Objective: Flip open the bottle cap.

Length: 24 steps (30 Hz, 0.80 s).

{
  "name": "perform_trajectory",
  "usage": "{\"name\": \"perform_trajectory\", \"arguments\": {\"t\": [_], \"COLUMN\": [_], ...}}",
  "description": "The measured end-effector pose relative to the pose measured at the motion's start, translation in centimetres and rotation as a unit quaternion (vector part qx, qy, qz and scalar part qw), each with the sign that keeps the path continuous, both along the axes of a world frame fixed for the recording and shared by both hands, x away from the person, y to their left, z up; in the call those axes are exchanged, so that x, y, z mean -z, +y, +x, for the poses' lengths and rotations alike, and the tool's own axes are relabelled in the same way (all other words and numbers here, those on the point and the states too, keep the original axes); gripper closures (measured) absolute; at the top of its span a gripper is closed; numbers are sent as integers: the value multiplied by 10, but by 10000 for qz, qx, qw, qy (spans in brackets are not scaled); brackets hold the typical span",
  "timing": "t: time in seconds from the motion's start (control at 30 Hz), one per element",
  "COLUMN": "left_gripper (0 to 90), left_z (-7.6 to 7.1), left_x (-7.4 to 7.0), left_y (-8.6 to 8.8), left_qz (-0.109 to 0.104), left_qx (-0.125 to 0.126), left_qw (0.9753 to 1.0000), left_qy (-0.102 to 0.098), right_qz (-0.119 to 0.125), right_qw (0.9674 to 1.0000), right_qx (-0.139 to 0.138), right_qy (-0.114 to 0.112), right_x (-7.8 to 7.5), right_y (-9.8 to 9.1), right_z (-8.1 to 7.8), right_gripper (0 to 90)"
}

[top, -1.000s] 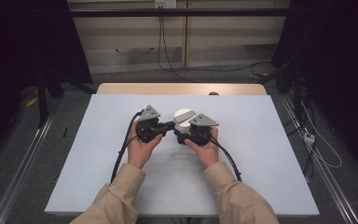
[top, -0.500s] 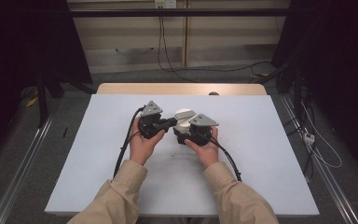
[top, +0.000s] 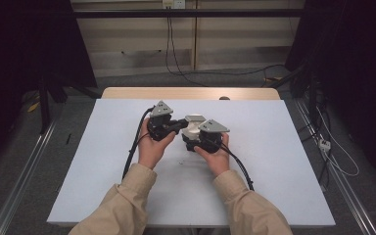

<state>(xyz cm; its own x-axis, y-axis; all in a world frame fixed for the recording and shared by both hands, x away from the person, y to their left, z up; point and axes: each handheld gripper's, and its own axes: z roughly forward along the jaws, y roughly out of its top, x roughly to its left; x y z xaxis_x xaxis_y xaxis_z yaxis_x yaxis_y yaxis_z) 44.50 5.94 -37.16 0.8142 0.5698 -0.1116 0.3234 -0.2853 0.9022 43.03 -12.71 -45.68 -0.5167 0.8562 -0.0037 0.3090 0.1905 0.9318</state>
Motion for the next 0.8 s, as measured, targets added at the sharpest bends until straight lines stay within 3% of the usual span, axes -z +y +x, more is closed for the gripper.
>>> {"name": "perform_trajectory", "arguments": {"t": [0.8], "left_gripper": [900], "left_z": [8], "left_x": [-10], "left_y": [-14], "left_qz": [-14], "left_qx": [58], "left_qw": [10000], "left_qy": [-46], "right_qz": [10], "right_qw": [10000], "right_qx": [-5], "right_qy": [1], "right_x": [0], "right_y": [0], "right_z": [0], "right_gripper": [189]}}
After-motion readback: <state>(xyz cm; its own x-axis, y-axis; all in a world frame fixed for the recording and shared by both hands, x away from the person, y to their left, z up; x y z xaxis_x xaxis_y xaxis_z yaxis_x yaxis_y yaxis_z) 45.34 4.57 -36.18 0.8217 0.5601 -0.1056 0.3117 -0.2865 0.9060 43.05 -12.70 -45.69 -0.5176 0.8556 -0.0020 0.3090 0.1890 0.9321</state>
